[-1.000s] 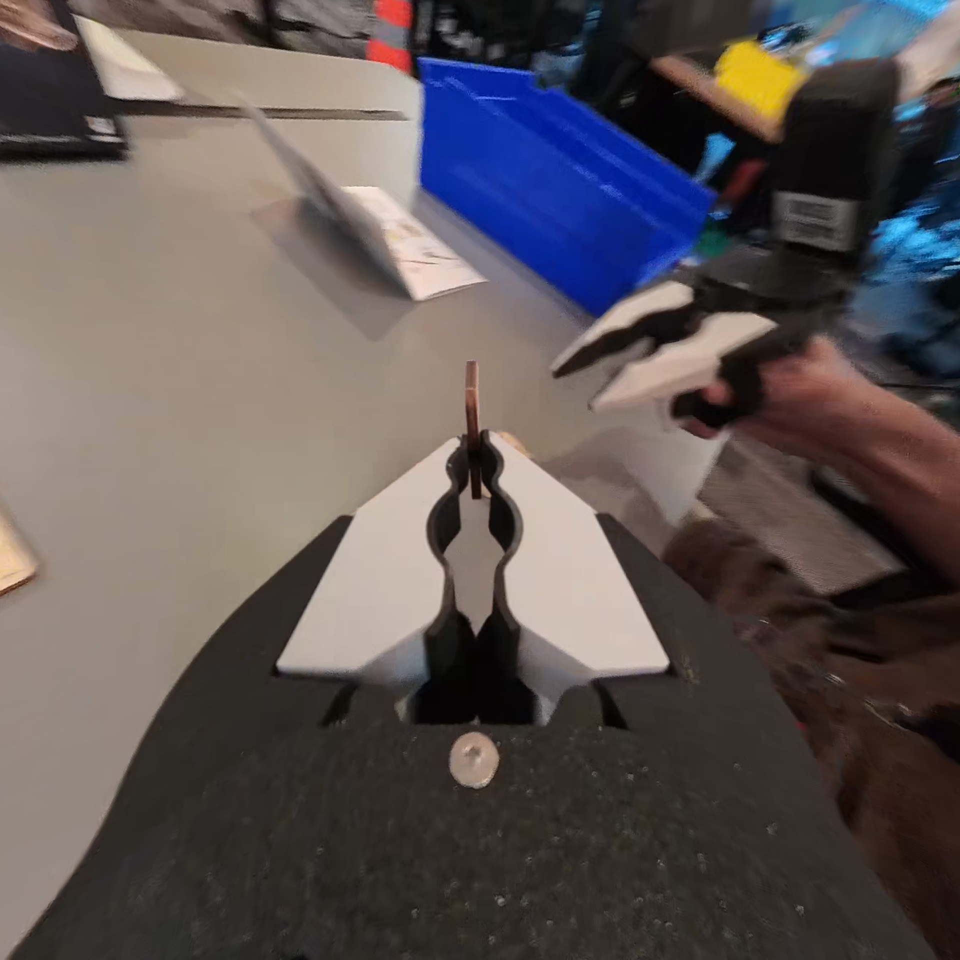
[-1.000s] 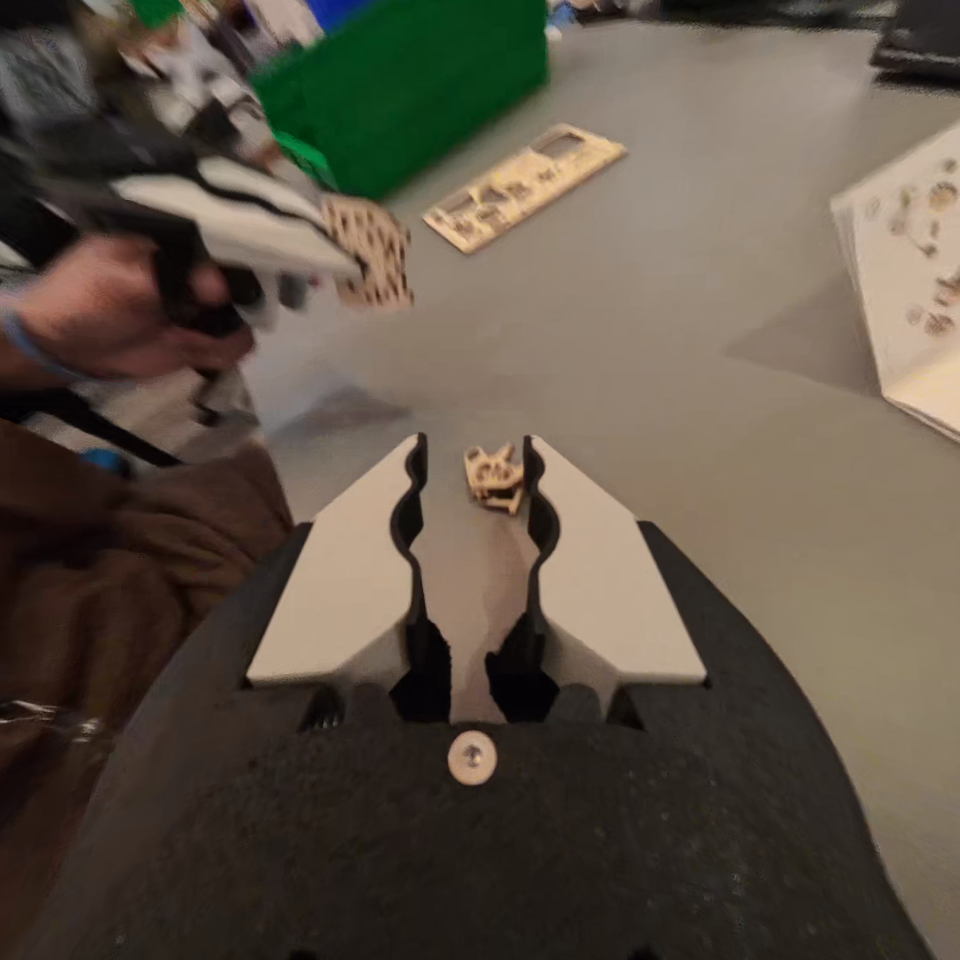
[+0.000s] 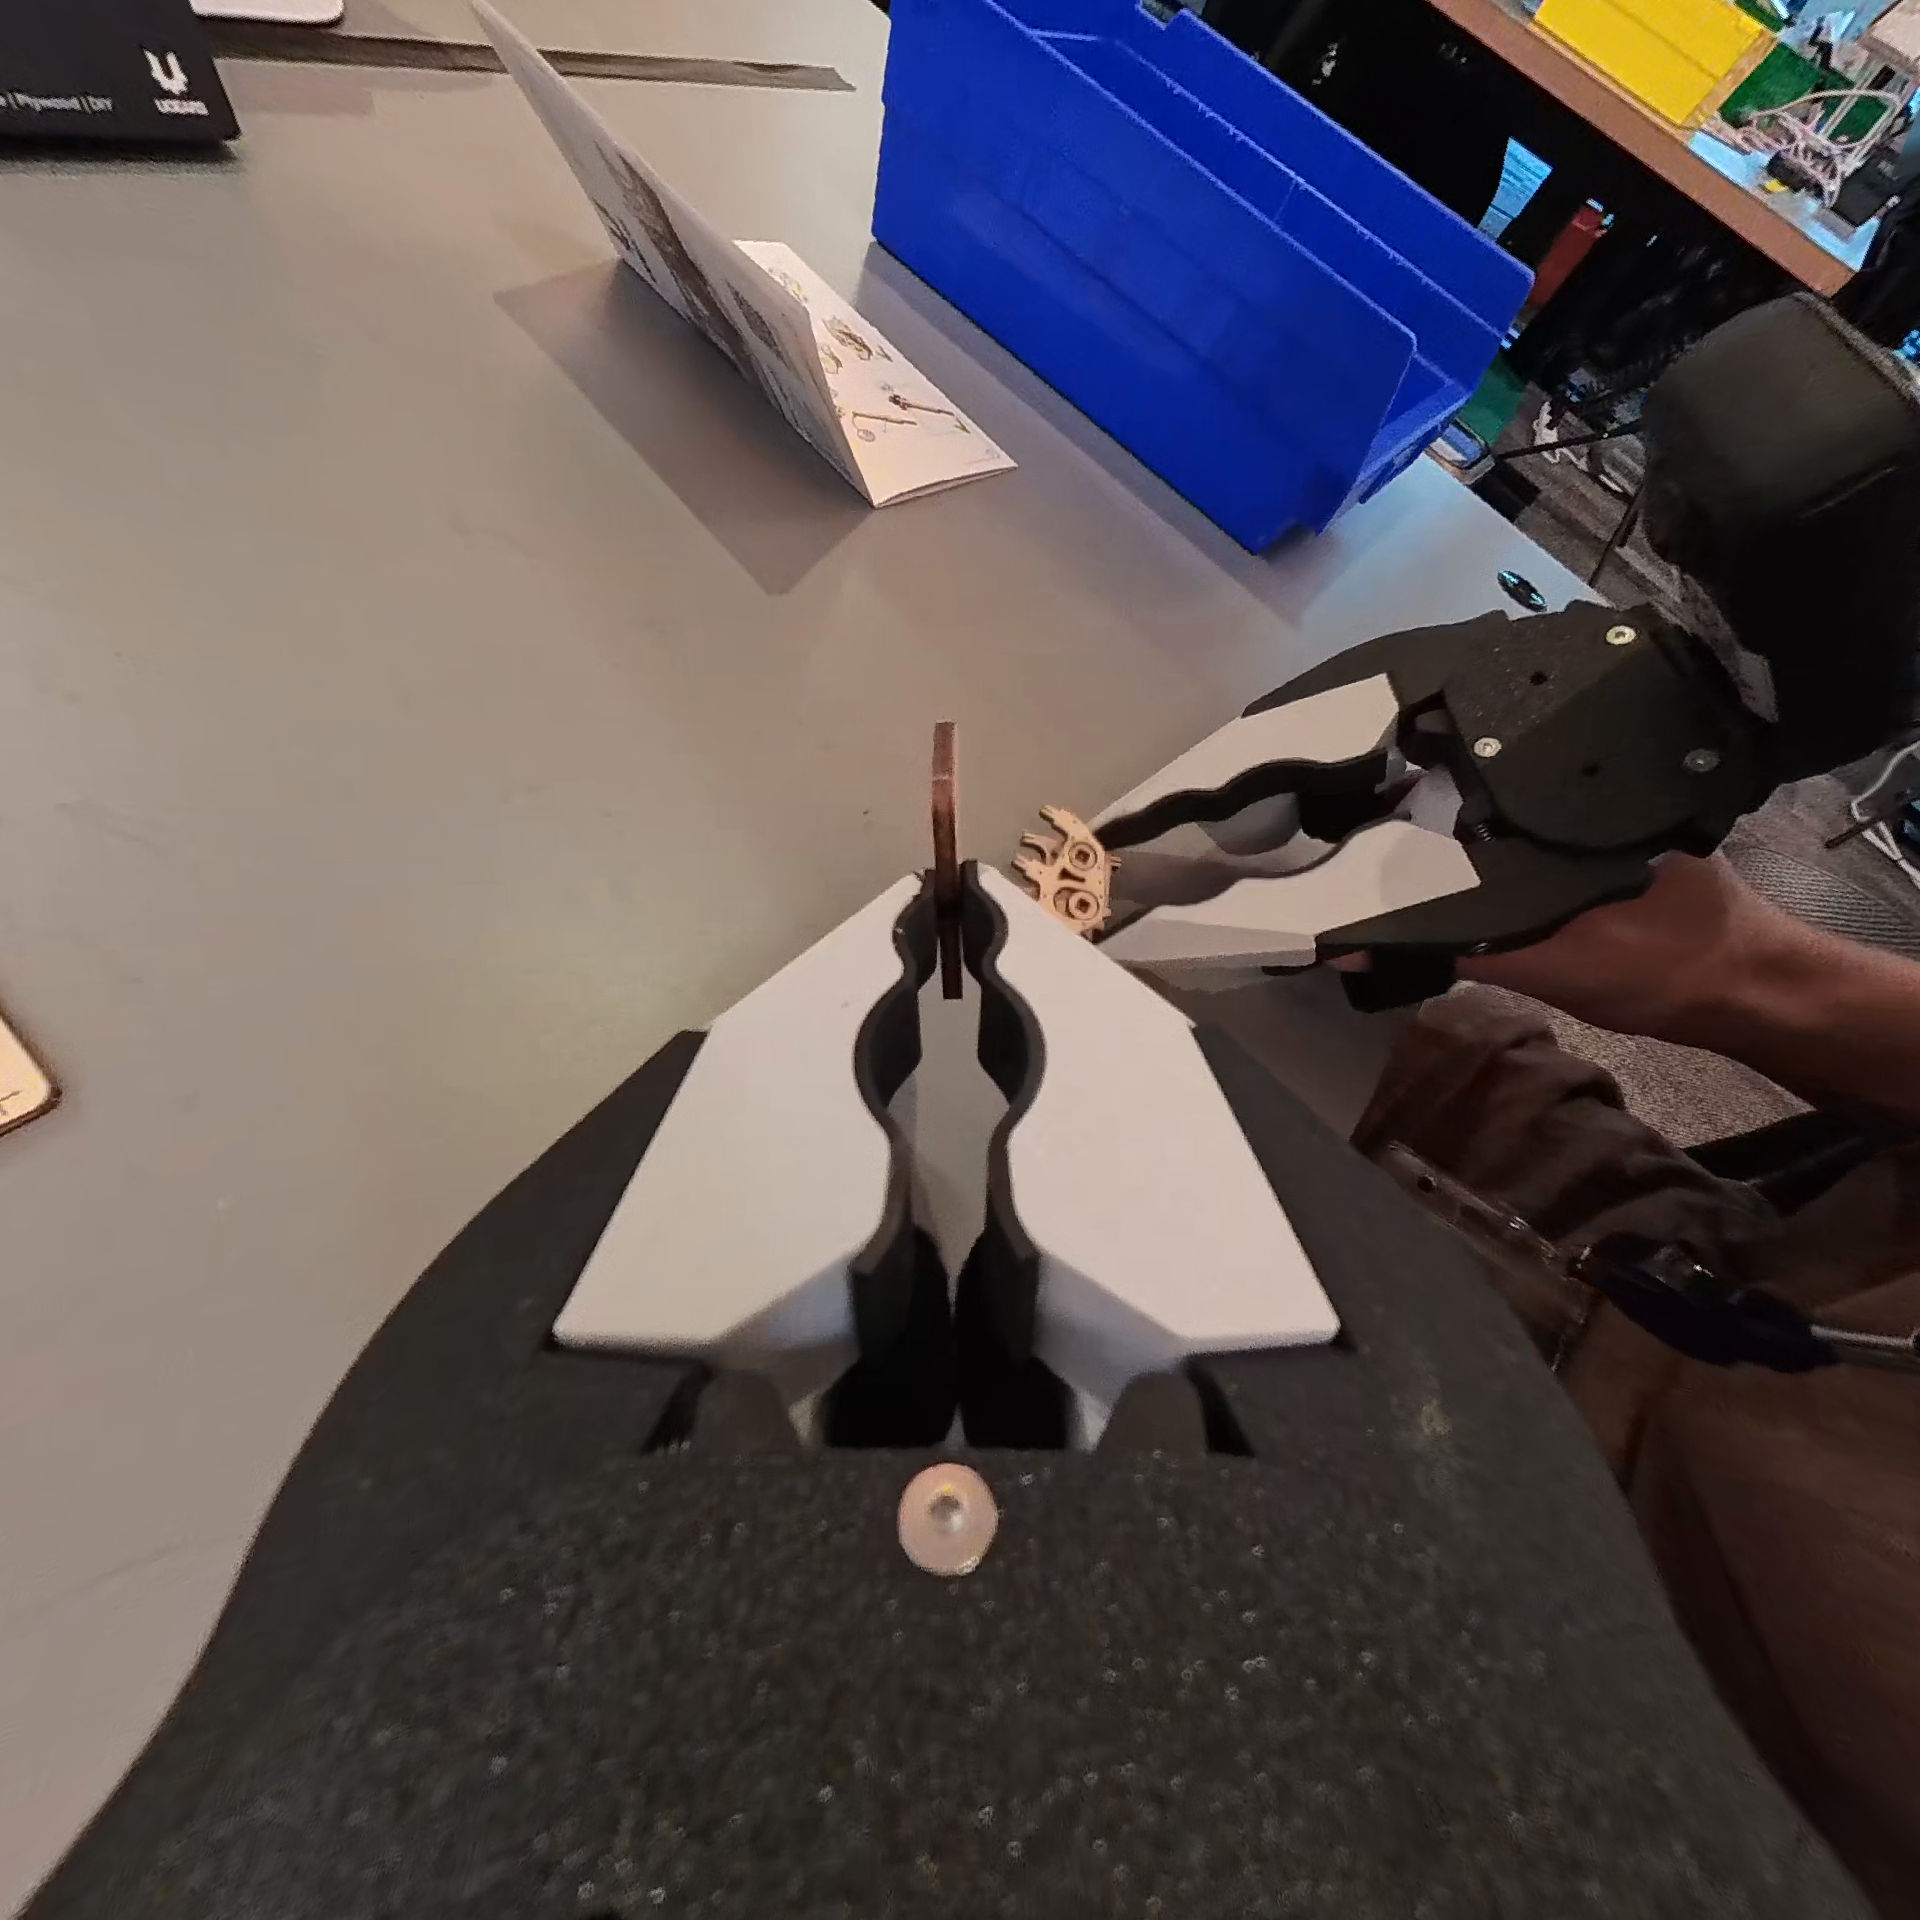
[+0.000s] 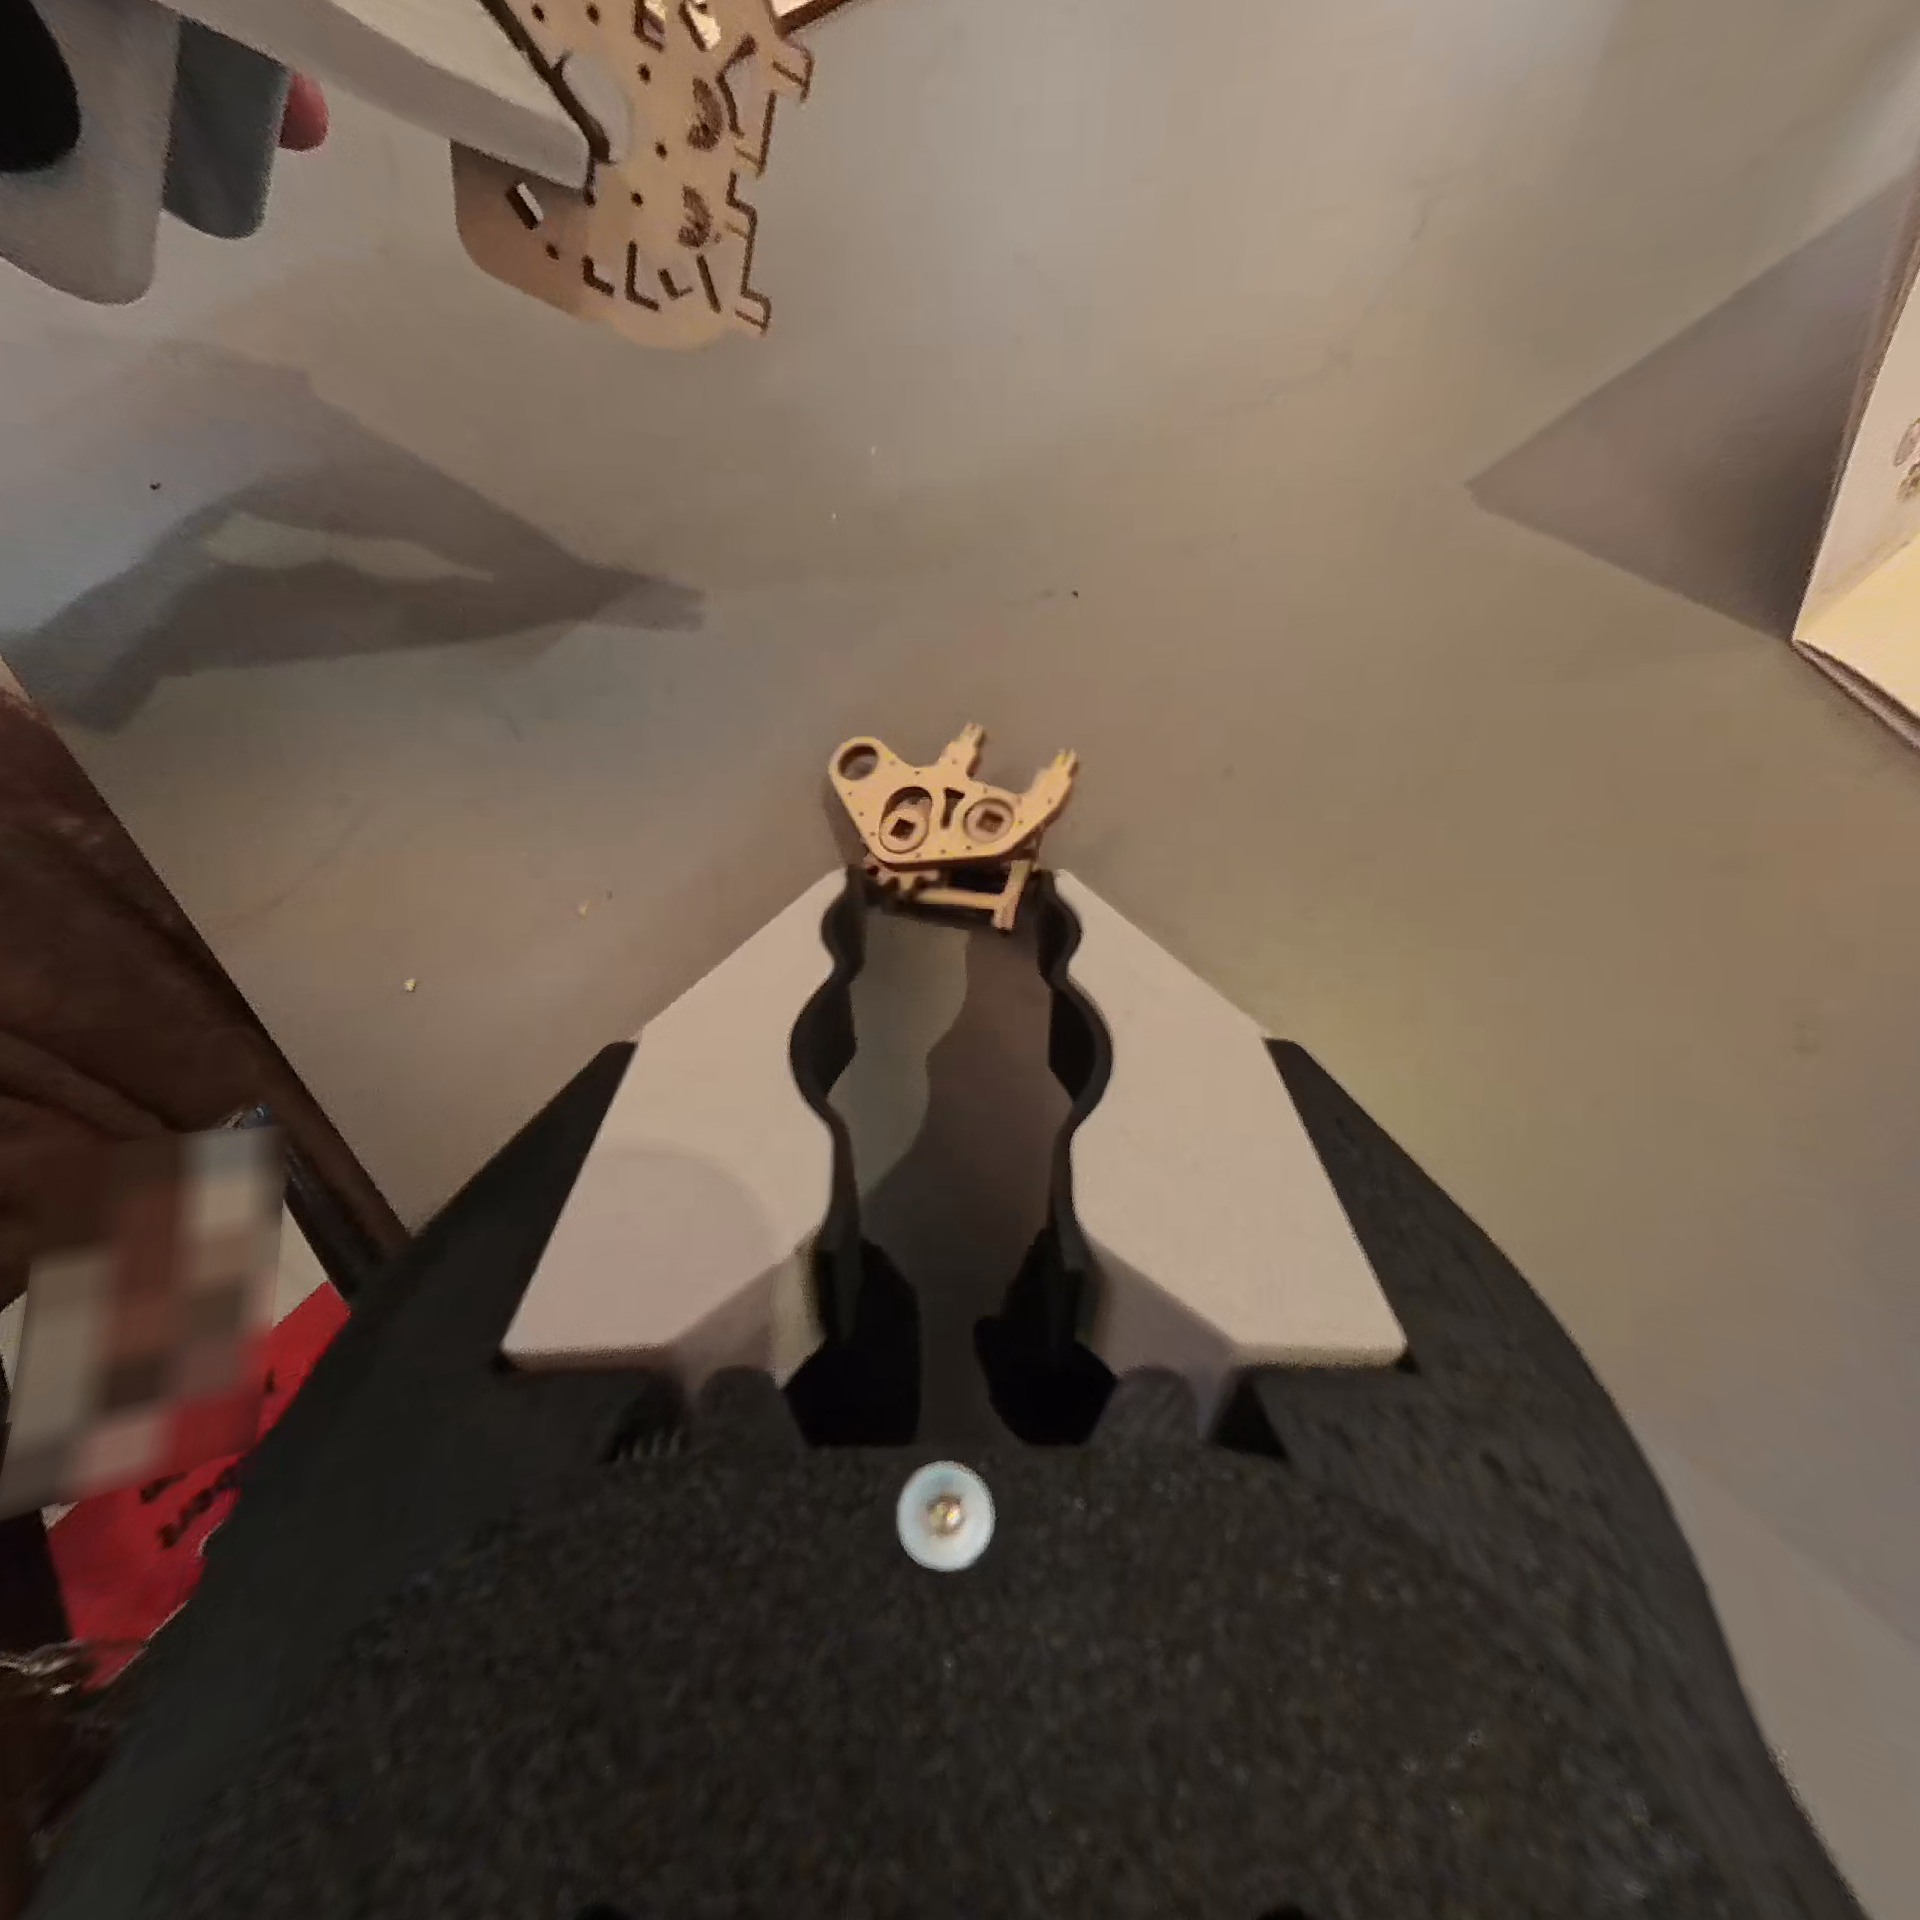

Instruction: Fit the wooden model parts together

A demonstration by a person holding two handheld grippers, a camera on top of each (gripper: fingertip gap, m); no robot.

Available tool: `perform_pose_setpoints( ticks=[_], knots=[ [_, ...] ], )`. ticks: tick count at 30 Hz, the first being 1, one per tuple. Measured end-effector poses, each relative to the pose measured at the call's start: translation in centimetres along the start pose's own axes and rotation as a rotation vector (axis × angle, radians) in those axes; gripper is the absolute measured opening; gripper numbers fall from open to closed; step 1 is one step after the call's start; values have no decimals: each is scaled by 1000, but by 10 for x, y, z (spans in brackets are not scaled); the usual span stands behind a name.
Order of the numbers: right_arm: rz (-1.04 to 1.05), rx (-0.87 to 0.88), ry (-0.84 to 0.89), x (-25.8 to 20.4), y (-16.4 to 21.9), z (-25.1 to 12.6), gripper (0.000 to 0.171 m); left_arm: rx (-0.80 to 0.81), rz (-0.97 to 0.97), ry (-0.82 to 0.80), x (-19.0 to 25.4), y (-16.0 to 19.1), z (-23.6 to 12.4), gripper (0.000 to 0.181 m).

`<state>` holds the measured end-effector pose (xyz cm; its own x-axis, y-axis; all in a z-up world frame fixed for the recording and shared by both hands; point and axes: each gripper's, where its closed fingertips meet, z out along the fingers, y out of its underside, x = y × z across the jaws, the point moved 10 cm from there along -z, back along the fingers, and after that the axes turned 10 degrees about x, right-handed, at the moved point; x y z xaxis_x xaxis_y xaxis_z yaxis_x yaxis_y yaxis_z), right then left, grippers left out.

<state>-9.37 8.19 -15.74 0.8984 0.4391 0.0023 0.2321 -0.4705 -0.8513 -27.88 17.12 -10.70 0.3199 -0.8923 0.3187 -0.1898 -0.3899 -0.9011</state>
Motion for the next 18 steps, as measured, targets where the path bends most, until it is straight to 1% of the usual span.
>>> perform_pose_setpoints(
  ticks=[4,5,11,18],
  knots=[
    [0,-3,10,2,0,-1,11,-2,21,-3,1,-1,0,1],
    [5,-2,10,2,0,-1,10,-4,23,-2,1,0,0,1],
    [18,-4,2,3,0,0,8,-5,20,3,1,-1,-1,1],
    [38,5,-12,1,0,-2,12,-11,18,6,1,0,-1,1]
  ],
)
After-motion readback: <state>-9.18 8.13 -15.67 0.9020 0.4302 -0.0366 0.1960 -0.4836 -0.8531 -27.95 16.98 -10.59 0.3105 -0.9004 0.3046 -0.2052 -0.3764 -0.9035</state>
